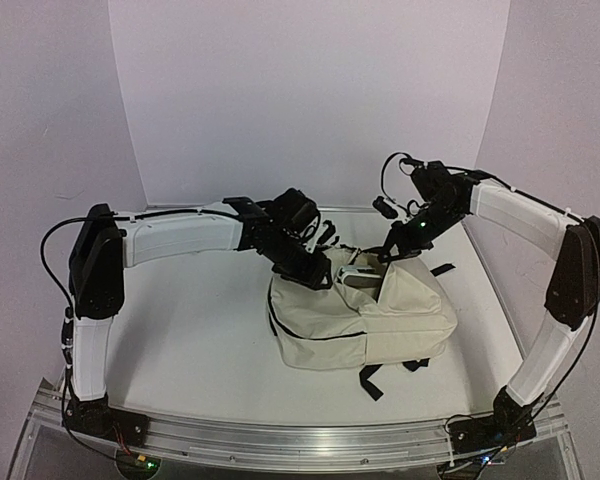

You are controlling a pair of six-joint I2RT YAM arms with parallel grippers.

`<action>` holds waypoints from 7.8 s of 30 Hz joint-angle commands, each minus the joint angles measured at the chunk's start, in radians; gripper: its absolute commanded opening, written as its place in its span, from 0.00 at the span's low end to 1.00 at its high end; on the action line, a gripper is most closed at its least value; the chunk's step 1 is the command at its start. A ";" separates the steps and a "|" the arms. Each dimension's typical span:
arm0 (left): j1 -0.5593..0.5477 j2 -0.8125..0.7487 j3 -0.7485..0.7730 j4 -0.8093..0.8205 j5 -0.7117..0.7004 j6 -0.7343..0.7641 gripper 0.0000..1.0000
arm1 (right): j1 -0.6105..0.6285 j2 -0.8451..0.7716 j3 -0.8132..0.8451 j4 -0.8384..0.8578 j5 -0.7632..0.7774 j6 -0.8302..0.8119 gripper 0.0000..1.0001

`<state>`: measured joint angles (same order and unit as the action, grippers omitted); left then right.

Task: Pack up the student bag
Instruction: Place the stationery in the student bag, then move the personal item to the center of the board.

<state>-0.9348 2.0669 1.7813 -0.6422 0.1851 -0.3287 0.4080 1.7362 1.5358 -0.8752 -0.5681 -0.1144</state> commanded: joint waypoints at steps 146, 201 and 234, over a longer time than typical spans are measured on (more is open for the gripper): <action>-0.068 0.312 0.312 0.267 0.215 -0.100 0.21 | 0.000 -0.092 -0.077 0.026 -0.141 0.010 0.00; 0.767 0.255 0.260 -0.101 -0.204 0.185 1.00 | 0.000 -0.076 -0.201 0.042 -0.010 -0.079 0.00; 0.721 0.146 0.023 -0.064 0.001 0.165 0.61 | 0.000 -0.039 -0.092 0.026 -0.043 -0.074 0.00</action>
<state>-0.1887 2.3632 1.9265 -0.6862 0.1043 -0.1023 0.4187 1.7004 1.3737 -0.8408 -0.6191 -0.1829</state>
